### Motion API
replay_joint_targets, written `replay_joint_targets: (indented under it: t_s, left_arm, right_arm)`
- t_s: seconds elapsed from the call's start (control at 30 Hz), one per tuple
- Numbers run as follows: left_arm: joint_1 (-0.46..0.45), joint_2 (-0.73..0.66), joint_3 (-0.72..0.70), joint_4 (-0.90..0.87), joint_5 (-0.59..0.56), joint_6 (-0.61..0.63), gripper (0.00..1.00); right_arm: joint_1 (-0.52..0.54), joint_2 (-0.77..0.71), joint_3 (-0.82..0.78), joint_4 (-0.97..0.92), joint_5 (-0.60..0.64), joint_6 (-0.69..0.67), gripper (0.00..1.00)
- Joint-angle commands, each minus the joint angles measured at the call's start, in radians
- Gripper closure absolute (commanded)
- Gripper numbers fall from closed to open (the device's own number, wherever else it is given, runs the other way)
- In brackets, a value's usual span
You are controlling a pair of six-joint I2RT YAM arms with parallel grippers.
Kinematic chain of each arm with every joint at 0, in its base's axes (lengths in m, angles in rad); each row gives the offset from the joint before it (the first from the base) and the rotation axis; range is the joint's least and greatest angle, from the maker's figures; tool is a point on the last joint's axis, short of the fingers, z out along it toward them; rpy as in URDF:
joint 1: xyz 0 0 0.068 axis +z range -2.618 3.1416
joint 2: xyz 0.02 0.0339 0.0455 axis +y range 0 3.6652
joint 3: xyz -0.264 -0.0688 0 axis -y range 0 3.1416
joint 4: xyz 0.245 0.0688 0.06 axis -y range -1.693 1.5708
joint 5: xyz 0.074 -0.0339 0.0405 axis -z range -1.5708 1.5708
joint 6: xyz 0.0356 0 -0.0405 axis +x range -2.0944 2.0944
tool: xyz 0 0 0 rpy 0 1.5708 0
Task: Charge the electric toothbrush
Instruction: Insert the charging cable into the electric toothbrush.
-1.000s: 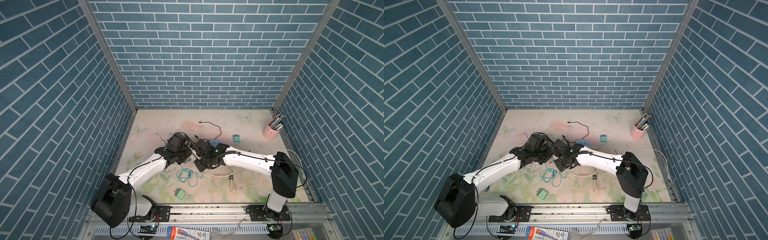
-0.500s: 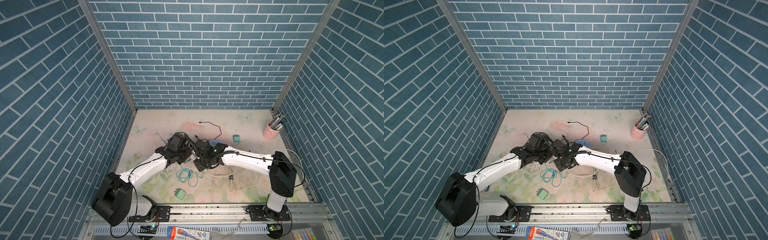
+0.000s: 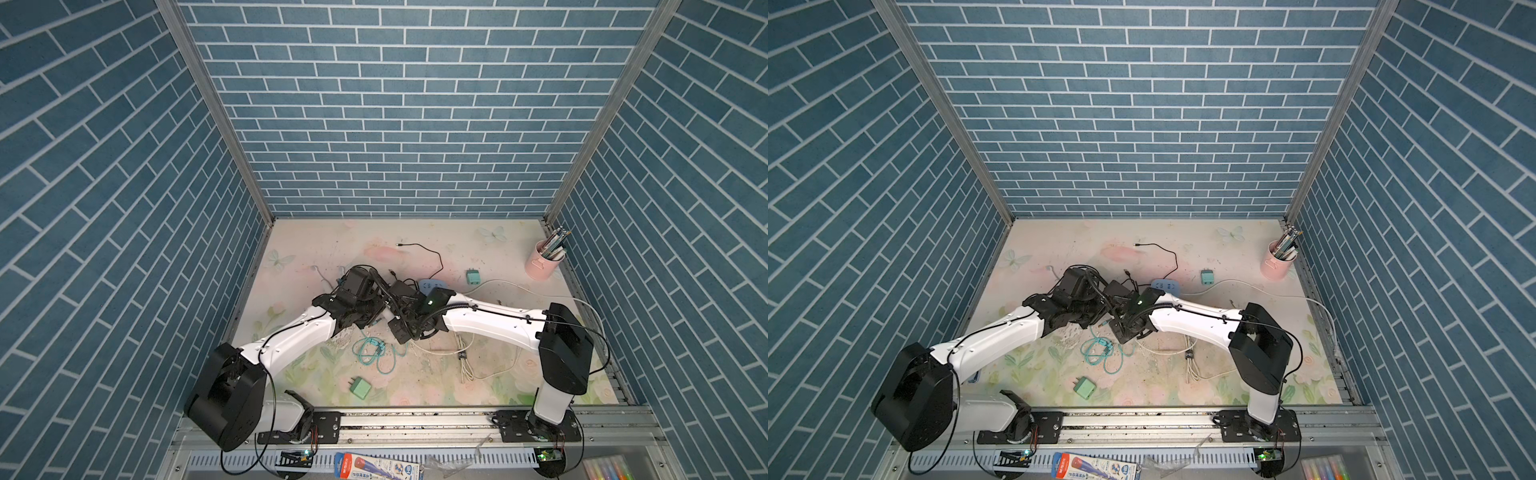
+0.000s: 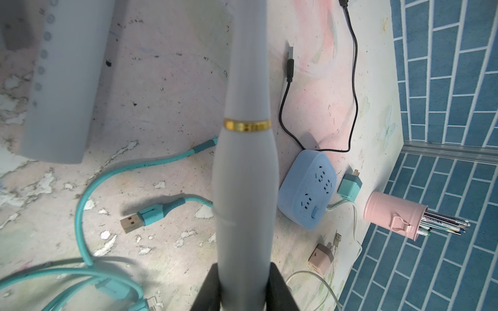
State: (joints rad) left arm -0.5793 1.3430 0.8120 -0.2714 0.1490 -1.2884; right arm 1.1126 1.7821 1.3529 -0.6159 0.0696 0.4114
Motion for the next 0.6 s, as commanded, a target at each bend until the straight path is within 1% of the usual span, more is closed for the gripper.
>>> replay_joint_targets:
  t_s: [0.0, 0.1, 0.37, 0.57]
  left_arm:
    - [-0.036, -0.006, 0.022, -0.018, 0.084, -0.001, 1.0]
    - [-0.036, -0.013, 0.018, -0.023, 0.086, -0.002, 1.0]
    - [-0.035, -0.033, 0.021, -0.048, 0.077, 0.001, 1.0]
    - [-0.036, -0.038, 0.041, -0.073, 0.068, 0.007, 1.0]
  right_arm:
    - [0.004, -0.057, -0.027, 0.136, 0.07, -0.016, 1.0]
    - [0.0, -0.083, -0.055, 0.16, 0.071, -0.024, 1.0]
    - [-0.002, -0.126, -0.132, 0.192, 0.009, -0.074, 1.0]
    - [-0.002, -0.109, -0.13, 0.143, 0.02, -0.059, 1.0]
